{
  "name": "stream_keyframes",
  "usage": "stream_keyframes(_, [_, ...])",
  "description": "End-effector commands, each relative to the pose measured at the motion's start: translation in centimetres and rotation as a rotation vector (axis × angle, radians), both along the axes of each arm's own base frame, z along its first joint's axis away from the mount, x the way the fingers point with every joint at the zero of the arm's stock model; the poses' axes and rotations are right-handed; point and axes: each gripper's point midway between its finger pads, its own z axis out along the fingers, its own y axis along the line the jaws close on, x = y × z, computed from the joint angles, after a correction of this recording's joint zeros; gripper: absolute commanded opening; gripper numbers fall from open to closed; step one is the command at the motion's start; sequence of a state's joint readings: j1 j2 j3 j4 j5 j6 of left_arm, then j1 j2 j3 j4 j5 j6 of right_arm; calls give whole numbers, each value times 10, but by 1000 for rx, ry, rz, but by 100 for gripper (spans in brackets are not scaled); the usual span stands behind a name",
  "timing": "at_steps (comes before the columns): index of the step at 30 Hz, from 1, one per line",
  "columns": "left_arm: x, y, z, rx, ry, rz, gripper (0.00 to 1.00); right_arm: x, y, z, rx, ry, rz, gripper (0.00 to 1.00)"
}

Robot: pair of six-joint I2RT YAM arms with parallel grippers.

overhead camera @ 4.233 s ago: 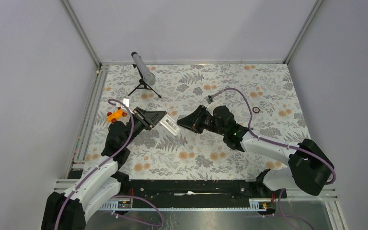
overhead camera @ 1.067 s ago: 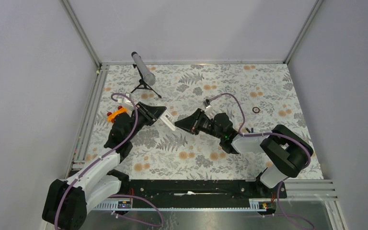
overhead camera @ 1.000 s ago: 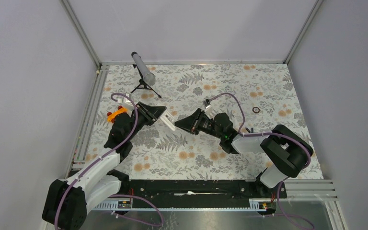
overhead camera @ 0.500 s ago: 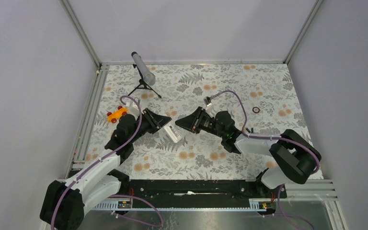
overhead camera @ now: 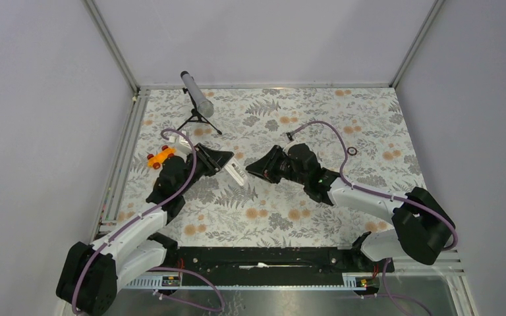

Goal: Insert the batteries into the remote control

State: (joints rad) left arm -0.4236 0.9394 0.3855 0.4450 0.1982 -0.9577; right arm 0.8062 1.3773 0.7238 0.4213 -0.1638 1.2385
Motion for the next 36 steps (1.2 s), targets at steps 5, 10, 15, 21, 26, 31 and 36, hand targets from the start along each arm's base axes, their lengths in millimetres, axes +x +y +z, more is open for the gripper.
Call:
stream_keyframes(5, [9,3,34,-37,-137,34,0,0,3,7,-12,32,-18,31])
stream_keyframes(10, [8,2,33,-35,-136,29,0,-1,9,14,25,12,8,29])
stream_keyframes(15, [7,3,33,-38,-138,31,0,-3,15,15,39,13,28,20])
stream_keyframes(21, [7,2,33,-42,-136,28,0,-7,21,10,37,38,49,22])
stream_keyframes(26, [7,2,35,-51,-144,29,0,-6,18,3,1,51,25,26])
stream_keyframes(31, [7,1,37,-61,-146,28,0,-4,18,-6,-35,70,7,26])
stream_keyframes(36, [5,-1,40,-61,-160,19,0,-1,20,-17,-63,100,-9,27])
